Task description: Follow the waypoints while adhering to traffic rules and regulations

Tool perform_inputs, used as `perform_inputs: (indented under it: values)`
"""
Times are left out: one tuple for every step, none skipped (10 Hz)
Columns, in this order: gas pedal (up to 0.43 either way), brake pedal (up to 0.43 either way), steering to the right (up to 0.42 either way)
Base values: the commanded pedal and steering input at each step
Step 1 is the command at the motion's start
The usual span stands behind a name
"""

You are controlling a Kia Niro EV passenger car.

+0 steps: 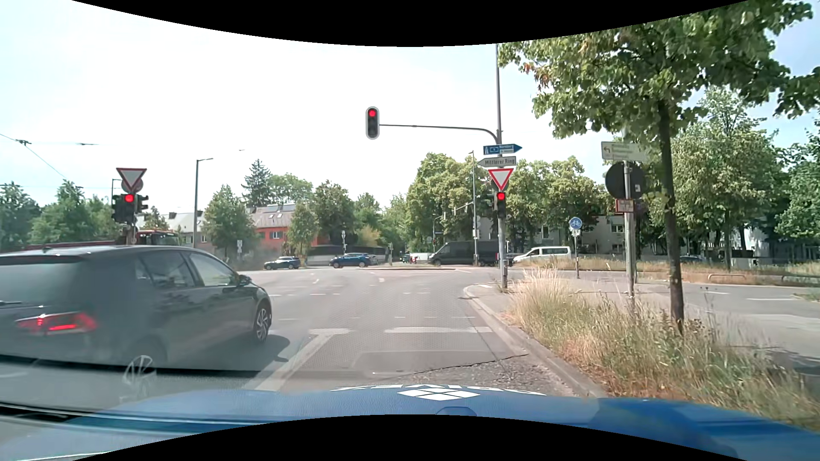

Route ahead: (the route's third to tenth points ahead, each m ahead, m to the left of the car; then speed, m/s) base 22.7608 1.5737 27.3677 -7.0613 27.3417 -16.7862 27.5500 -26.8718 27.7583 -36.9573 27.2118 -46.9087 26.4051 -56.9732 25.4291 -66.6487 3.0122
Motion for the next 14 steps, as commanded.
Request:
perform_inputs:
  values:
    - [0.000,0.134,0.000]
    - [0.000,0.183,0.000]
    - [0.000,0.189,0.000]
    - [0.000,0.195,0.000]
    - [0.000,0.232,0.000]
    - [0.000,0.244,0.000]
    - [0.000,0.238,0.002]
    - [0.000,0.232,0.003]
    - [0.000,0.226,0.004]
    - [0.000,0.226,0.004]
    - [0.000,0.226,0.004]
    - [0.000,0.232,0.004]
    - [0.000,0.232,0.003]
    - [0.000,0.232,0.004]
